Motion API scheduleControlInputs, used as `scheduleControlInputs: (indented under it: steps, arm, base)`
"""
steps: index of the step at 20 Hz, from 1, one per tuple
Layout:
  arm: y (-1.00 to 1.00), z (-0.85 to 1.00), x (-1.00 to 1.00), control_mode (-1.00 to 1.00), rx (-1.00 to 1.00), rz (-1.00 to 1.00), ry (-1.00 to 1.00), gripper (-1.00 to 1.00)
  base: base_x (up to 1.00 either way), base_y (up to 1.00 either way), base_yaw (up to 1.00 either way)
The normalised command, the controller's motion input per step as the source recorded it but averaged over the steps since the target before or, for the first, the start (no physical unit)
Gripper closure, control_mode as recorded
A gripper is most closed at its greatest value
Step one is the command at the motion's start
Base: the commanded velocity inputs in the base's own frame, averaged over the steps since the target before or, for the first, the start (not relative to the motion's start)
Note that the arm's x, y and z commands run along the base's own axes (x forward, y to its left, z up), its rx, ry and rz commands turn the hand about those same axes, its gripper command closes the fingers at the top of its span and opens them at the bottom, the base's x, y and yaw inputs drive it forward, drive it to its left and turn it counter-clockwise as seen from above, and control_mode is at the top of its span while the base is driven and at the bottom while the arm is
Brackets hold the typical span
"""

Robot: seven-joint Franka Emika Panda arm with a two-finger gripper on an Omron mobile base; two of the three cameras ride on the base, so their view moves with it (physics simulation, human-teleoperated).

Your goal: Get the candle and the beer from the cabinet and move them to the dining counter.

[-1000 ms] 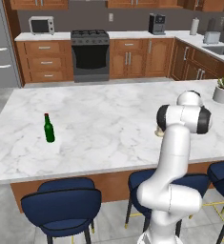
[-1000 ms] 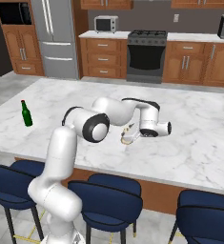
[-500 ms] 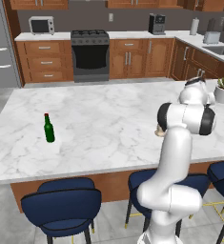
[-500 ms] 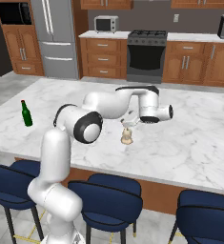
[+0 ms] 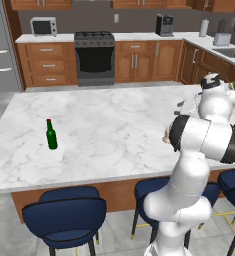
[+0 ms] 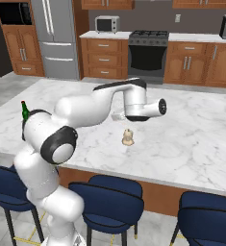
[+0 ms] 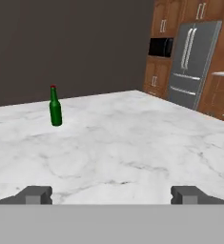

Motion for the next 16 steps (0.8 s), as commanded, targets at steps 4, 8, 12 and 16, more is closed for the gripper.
scheduleControlInputs:
  steps: [4, 8, 12, 16]
  arm:
    - [0.67, 0.72, -0.62, -1.00, -0.09, -0.35, 0.00, -1.00]
    - [0.74, 0.78, -0.55, -1.00, -0.11, -0.32, 0.02, -1.00]
    - [0.46, 0.74, -0.77, -1.00, -0.09, -0.23, 0.07, -1.00]
    - [0.40, 0.68, -0.92, -1.00, -0.08, -0.19, 0.09, -1.00]
  base:
    - [0.00, 0.00, 0.00]
    - [0.00, 0.00, 0.00]
    - [0.00, 0.00, 0.00]
    - [0.00, 0.00, 0.00]
